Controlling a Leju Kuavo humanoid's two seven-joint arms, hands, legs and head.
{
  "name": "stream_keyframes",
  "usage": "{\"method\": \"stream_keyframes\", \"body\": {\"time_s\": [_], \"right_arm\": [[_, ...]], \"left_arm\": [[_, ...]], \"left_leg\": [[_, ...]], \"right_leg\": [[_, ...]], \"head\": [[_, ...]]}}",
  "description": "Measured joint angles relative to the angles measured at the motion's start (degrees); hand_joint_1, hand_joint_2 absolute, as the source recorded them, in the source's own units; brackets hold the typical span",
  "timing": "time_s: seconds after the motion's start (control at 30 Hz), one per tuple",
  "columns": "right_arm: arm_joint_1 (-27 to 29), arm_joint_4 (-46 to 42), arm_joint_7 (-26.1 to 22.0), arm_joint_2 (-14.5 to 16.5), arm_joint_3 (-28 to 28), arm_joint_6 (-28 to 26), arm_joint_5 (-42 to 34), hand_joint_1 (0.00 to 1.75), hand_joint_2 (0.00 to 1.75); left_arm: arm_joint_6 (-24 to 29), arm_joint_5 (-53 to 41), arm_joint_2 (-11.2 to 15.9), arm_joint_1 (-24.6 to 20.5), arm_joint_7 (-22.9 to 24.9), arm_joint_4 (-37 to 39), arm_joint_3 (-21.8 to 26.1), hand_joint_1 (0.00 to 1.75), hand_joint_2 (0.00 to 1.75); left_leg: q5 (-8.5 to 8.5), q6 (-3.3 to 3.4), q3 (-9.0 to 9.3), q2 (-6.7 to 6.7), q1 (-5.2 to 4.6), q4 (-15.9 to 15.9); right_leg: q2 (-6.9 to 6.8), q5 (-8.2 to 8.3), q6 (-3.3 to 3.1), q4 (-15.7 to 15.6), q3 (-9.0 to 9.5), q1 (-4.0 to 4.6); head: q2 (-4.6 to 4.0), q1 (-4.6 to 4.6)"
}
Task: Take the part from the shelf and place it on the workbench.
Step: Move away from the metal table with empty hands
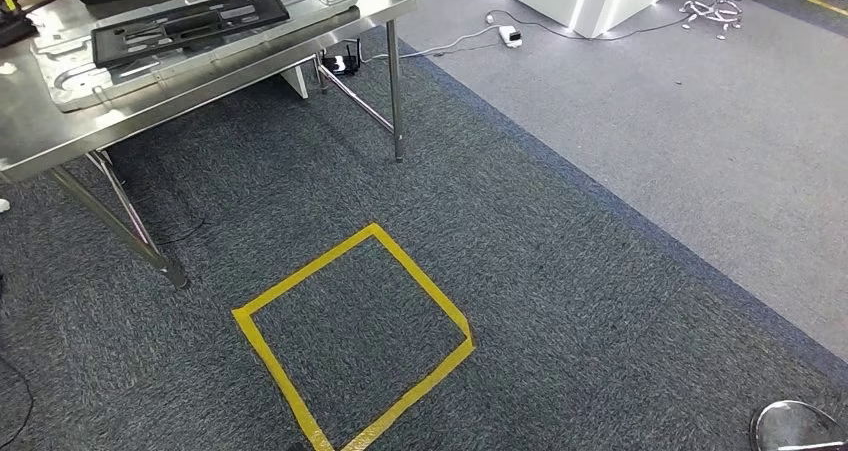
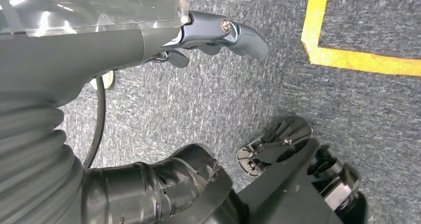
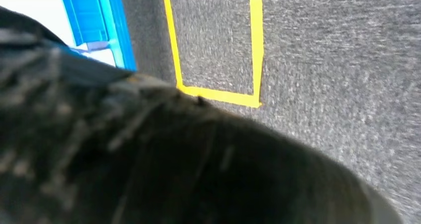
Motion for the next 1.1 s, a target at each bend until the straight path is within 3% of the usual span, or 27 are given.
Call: {"method": "stream_keyframes", "body": {"time_s": [0.03,0.1,0.17,0.23,0.27,0.3,0.33,0.4,0.47,0.53,0.6,0.63,0.67,0.73,0.77,0.8,0.83,0.9,0.97,1.03,1.1], "right_arm": [[0.1,0.1,0.0,0.1,-0.1,0.0,0.0,0.0,0.0],[0.3,0.3,0.1,0.4,-0.1,0.0,0.0,0.0,0.0],[0.4,0.3,0.1,0.8,-0.2,0.0,0.0,0.0,0.0],[0.4,0.4,0.2,1.0,-0.2,0.0,-0.1,0.0,0.0],[0.4,0.4,0.2,1.1,-0.3,0.0,-0.1,0.0,0.0],[0.5,0.5,0.2,1.2,-0.4,0.0,-0.1,0.0,0.0],[0.5,0.5,0.2,1.3,-0.5,0.0,-0.1,0.0,0.0],[0.5,0.6,0.2,1.5,-0.5,0.0,-0.2,0.0,0.0],[0.5,0.6,0.2,1.7,-0.6,0.0,-0.2,0.0,0.0],[0.6,0.7,0.3,1.7,-0.7,0.0,-0.2,0.0,0.0],[0.8,0.8,0.4,1.7,-0.8,0.0,-0.3,0.0,0.0],[0.8,0.8,0.5,1.7,-0.9,0.0,-0.3,0.0,0.0],[0.8,0.8,0.5,1.8,-0.9,0.0,-0.3,0.0,0.0],[0.7,0.8,0.5,1.8,-1.0,0.0,-0.4,0.0,0.0],[0.8,0.9,0.5,1.8,-1.0,0.0,-0.4,0.0,0.0],[0.9,0.9,0.5,1.8,-1.0,0.0,-0.5,0.0,0.0],[0.9,0.9,0.5,1.8,-1.0,0.0,-0.5,0.0,0.0],[0.9,0.9,0.5,1.8,-1.1,0.0,-0.5,0.0,0.0],[0.8,0.9,0.5,1.8,-1.1,0.0,-0.6,0.0,0.0],[0.8,1.0,0.5,1.8,-1.1,0.0,-0.6,0.0,0.0],[0.9,1.0,0.5,1.9,-1.1,-0.1,-0.6,0.0,0.0]], "left_arm": [[0.0,0.0,0.0,-0.1,0.0,0.0,0.0,0.0,1.75],[0.0,0.0,0.0,-0.1,0.0,0.0,0.0,0.0,0.87],[0.0,0.0,0.1,0.0,-0.1,0.0,0.0,0.0,0.0],[0.0,-0.1,0.2,0.2,-0.1,0.0,0.0,0.0,0.0],[0.0,-0.1,0.2,0.2,-0.1,0.0,0.0,0.0,0.0],[0.0,-0.1,0.2,0.3,-0.1,0.0,0.0,0.0,0.0],[0.0,-0.1,0.3,0.3,-0.1,0.0,0.0,0.0,0.0],[0.1,-0.1,0.4,0.3,-0.1,0.0,0.0,0.0,0.0],[0.1,-0.1,0.4,0.2,-0.1,0.0,0.1,0.0,0.0],[0.1,-0.1,0.4,0.1,-0.1,0.0,0.1,0.0,0.0],[0.1,-0.1,0.4,0.1,-0.1,0.0,0.1,0.0,0.0],[0.1,-0.1,0.4,0.1,-0.1,0.0,0.1,0.0,0.0],[0.1,-0.1,0.4,0.1,-0.1,0.0,0.1,0.0,0.0],[0.1,-0.1,0.5,0.2,-0.2,0.0,0.1,0.0,0.0],[0.1,-0.1,0.5,0.2,-0.2,0.0,0.1,0.0,0.0],[0.1,-0.1,0.5,0.2,-0.2,0.0,0.1,0.0,0.0],[0.1,-0.2,0.5,0.2,-0.2,0.0,0.1,0.0,0.0],[0.1,-0.2,0.5,0.2,-0.2,0.0,0.1,0.0,0.0],[0.1,-0.2,0.5,0.1,-0.2,0.0,0.1,0.0,0.0],[0.1,-0.2,0.5,0.0,-0.2,0.0,0.1,0.0,0.0],[0.1,-0.2,0.5,0.0,-0.2,0.0,0.1,0.0,0.0]], "left_leg": [[-0.06,-0.35,0.06,0.27,-0.02,-0.1],[-1.33,-0.93,-0.33,-0.54,0.11,1.3],[-4.82,-1.27,-2.63,-2.36,0.33,6.9],[-8.0,-1.47,-5.9,-3.19,0.4,14.1],[-8.18,-1.54,-6.72,-3.3,0.41,15.9],[-7.16,-1.56,-6.49,-3.35,0.44,15.3],[-5.24,-1.52,-5.25,-3.55,0.48,12.7],[-1.64,-1.29,-1.7,-5.17,0.57,4.9],[-0.58,-0.95,0.01,-6.47,0.52,0.9],[-0.5,-0.42,0.09,-6.01,0.43,0.6],[-0.06,0.39,0.27,-5.06,0.57,0.1],[0.12,0.79,0.34,-4.51,0.65,-0.2],[0.19,1.06,0.38,-3.91,0.63,-0.3],[0.12,1.28,0.34,-2.75,0.5,-0.3],[0.08,1.3,0.35,-2.19,0.47,-0.3],[0.02,1.28,0.38,-1.69,0.46,-0.3],[-0.05,1.21,0.45,-1.22,0.46,-0.3],[-0.32,0.86,0.73,-0.36,0.33,-0.3],[-0.62,0.28,0.97,0.35,0.11,-0.2],[-0.78,-0.35,1.16,1.05,0.03,-0.2],[-1.55,-1.04,1.13,0.35,0.22,0.4]], "right_leg": [[0.39,0.13,-0.36,-0.2,0.03,-0.13],[1.07,0.57,-1.1,-0.8,0.28,-0.45],[1.73,0.89,-1.65,-1.2,0.41,-0.6],[2.59,0.93,-1.82,-1.1,0.26,-0.57],[3.1,0.92,-1.83,-1.0,0.21,-0.55],[3.66,0.9,-1.81,-0.9,0.18,-0.54],[4.24,0.87,-1.75,-0.7,0.17,-0.56],[5.32,0.68,-1.41,-0.2,-0.04,-0.55],[6.18,0.61,-0.79,0.3,-0.54,-0.55],[6.94,0.83,-0.03,0.3,-0.9,-0.61],[5.86,0.16,0.52,1.3,-1.39,-0.64],[4.76,-1.06,0.73,3.2,-2.29,-0.64],[3.5,-2.78,0.9,6.3,-3.67,-0.68],[2.39,-5.97,1.29,13.4,-7.12,-0.82],[2.18,-6.4,1.42,15.4,-8.11,-0.92],[2.02,-5.83,1.49,15.5,-8.13,-0.99],[1.75,-4.35,1.47,13.4,-6.99,-1.05],[-0.06,-0.97,1.09,5.5,-2.77,-0.87],[-1.49,0.41,0.49,0.6,-0.26,-0.41],[-0.94,0.37,-0.04,0.2,-0.34,-0.1],[0.0,0.62,-0.72,-0.2,-0.21,-0.34]], "head": [[0.0,0.0],[0.0,-0.04],[0.0,-0.1],[0.0,-0.12],[0.0,-0.12],[0.0,-0.12],[0.0,-0.13],[0.0,-0.12],[0.0,-0.1],[0.0,-0.1],[0.0,-0.08],[0.0,-0.07],[0.0,-0.05],[0.0,-0.04],[0.0,-0.04],[0.0,-0.04],[0.0,-0.03],[0.0,-0.03],[0.0,-0.05],[0.0,-0.07],[0.0,-0.07]]}}
